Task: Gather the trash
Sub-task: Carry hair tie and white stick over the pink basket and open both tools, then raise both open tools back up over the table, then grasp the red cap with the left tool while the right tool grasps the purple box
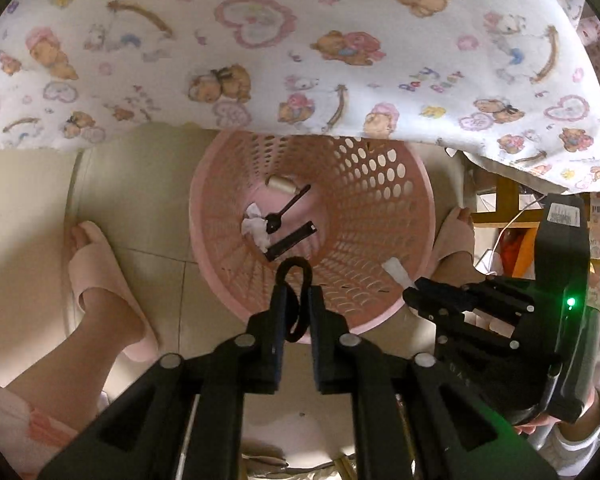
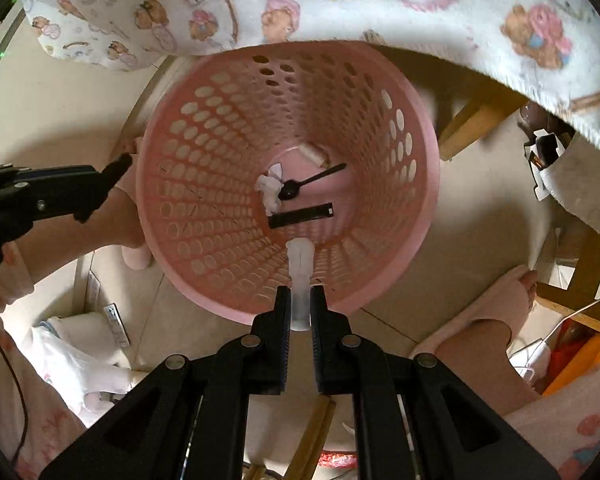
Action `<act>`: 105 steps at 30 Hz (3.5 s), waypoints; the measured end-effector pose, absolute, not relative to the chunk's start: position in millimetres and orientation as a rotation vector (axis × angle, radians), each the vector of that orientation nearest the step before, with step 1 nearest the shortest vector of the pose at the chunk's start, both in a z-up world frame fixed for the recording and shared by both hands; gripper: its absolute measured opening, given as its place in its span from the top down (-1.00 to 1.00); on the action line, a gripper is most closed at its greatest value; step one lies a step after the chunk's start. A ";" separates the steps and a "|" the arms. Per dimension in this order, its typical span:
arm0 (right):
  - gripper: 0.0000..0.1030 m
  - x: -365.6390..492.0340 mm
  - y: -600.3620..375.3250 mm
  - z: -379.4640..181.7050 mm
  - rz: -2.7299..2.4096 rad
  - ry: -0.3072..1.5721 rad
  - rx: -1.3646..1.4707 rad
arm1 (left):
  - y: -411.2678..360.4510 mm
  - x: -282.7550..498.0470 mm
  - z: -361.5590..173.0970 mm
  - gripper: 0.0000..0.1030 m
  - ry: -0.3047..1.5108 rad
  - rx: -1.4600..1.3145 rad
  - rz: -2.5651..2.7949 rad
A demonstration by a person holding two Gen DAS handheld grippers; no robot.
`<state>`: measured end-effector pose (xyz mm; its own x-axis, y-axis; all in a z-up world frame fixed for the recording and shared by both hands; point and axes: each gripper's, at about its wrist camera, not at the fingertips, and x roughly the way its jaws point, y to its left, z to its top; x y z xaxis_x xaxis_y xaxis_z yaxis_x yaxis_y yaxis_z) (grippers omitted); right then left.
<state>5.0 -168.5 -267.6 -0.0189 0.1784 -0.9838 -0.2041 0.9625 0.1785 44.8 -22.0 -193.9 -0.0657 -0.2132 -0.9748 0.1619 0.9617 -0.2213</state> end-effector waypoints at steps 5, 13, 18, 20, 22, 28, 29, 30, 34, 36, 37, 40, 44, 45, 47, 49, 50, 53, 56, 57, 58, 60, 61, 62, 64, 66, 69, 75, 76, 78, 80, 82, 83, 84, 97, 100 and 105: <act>0.80 6.8 -172.2 -263.4 0.289 1.548 0.015 | -19.5 47.2 -187.7 0.30 1.598 -0.030 -0.283; 0.78 18.3 -174.5 -227.3 0.240 1.409 -0.045 | -17.4 41.1 -138.8 -0.08 1.395 0.086 -0.247; 0.78 18.9 -181.9 -178.3 0.242 1.271 0.014 | -8.6 41.9 -96.6 -0.36 1.227 0.089 -0.221; 0.78 16.0 -184.7 -162.5 0.220 1.223 0.029 | -4.8 40.5 -79.9 -0.45 1.150 0.090 -0.203; 0.78 13.2 -187.3 -145.8 0.218 1.169 0.042 | -1.6 39.5 -66.7 -0.46 1.090 0.088 -0.189; 0.78 2.7 -190.9 -99.3 0.238 1.016 0.034 | 6.8 24.7 -19.8 -0.72 0.798 0.064 -0.115; 0.78 0.5 -192.7 -89.5 0.237 0.978 0.045 | 7.8 24.0 -15.0 -0.75 0.774 0.053 -0.113; 0.78 -1.2 -194.6 -81.6 0.225 0.942 0.057 | 9.4 24.3 -11.1 -0.79 0.762 0.043 -0.112; 0.78 -3.7 -198.7 -53.4 0.192 0.832 0.071 | 12.4 27.8 1.4 -0.86 0.735 0.021 -0.106; 0.78 -1.5 -202.0 -37.0 0.183 0.783 0.069 | 8.3 28.8 8.7 -0.87 0.714 0.032 -0.099; 0.78 -2.0 -199.7 -32.9 0.179 0.766 0.071 | 5.3 29.6 13.1 -0.91 0.694 0.039 -0.095; 0.78 7.2 -203.1 -7.8 0.179 0.712 0.044 | -7.8 44.8 27.0 -0.96 0.649 0.130 -0.094; 0.78 29.4 -205.5 28.1 0.186 0.645 0.032 | -6.5 77.6 61.2 -0.96 0.624 0.124 -0.118; 0.78 37.4 -209.7 42.6 0.184 0.613 0.036 | -4.8 85.4 68.8 -0.96 0.617 0.115 -0.112; 0.78 50.2 -215.1 58.2 0.174 0.585 0.044 | 1.5 102.8 81.8 -0.97 0.617 0.081 -0.116; 0.78 65.0 -223.6 71.1 0.164 0.570 0.058 | 8.0 118.3 87.7 -0.97 0.631 0.046 -0.119; 0.78 75.1 -228.0 75.7 0.154 0.567 0.062 | 11.9 127.2 88.6 -0.98 0.640 0.032 -0.120; 0.78 93.3 -236.7 75.6 0.120 0.556 0.065 | 18.3 155.7 77.8 -1.00 0.715 0.048 -0.129; 0.78 106.3 -249.0 54.4 0.108 0.584 0.102 | 28.5 186.2 50.4 -1.00 0.815 0.029 -0.124; 0.78 112.9 -251.3 44.6 0.105 0.611 0.109 | 34.3 192.6 42.9 -1.00 0.823 0.009 -0.085; 0.78 117.6 -252.2 37.0 0.103 0.635 0.109 | 39.9 200.4 35.9 -1.00 0.846 -0.012 -0.059; 0.78 136.5 -251.7 20.2 0.109 0.716 0.099 | 49.0 215.0 26.7 -1.00 0.897 -0.072 -0.082; 0.78 142.4 -251.8 16.0 0.109 0.732 0.100 | 52.8 219.5 24.7 -1.00 0.906 -0.097 -0.089; 0.78 146.6 -252.1 12.8 0.108 0.741 0.106 | 57.4 226.6 22.1 -1.00 0.917 -0.125 -0.088; 0.75 154.8 -253.6 7.5 0.110 0.763 0.118 | 62.6 238.7 17.4 -1.00 0.938 -0.140 -0.065; 0.47 161.0 -254.1 2.0 0.107 0.787 0.119 | 62.9 250.6 12.8 -0.99 0.946 -0.118 -0.033; 0.23 166.4 -255.9 -2.0 0.093 0.798 0.125 | 60.2 266.2 2.6 -0.97 0.994 -0.093 -0.057; -0.16 177.4 -256.2 -5.3 0.100 0.821 0.135 | 60.2 292.4 -25.9 -0.51 1.116 -0.126 -0.053; -0.17 179.0 -256.4 -6.6 0.094 0.826 0.130 | 60.5 296.2 -30.3 -0.45 1.129 -0.138 -0.052; -0.19 182.0 -258.5 -10.8 0.068 0.836 0.129 | 61.7 302.6 -35.8 -0.38 1.142 -0.145 -0.049; -0.22 185.0 -261.2 -12.9 0.062 0.849 0.140 | 60.9 307.7 -41.8 -0.27 1.155 -0.148 -0.051; -0.24 187.0 -264.0 -13.6 0.058 0.849 0.154 | 59.7 309.9 -45.6 -0.17 1.165 -0.152 -0.059; -0.26 187.5 -265.4 -13.6 0.050 0.846 0.158 | 57.7 310.4 -47.6 -0.16 1.169 -0.144 -0.063; -0.26 188.0 -267.3 -13.8 0.043 0.844 0.164 | 55.5 310.8 -49.6 -0.16 1.173 -0.133 -0.063; -0.26 188.3 -282.2 -11.6 0.003 0.827 0.178 | 56.0 319.6 -59.1 0.64 1.184 -0.124 -0.060; -0.26 188.7 -285.1 -10.5 0.000 0.823 0.194 | 63.7 328.1 -63.9 0.78 1.187 -0.121 -0.059; -0.26 187.5 -284.9 -6.9 -0.001 0.809 0.200 | 71.6 311.5 -31.6 0.83 1.116 -0.137 -0.094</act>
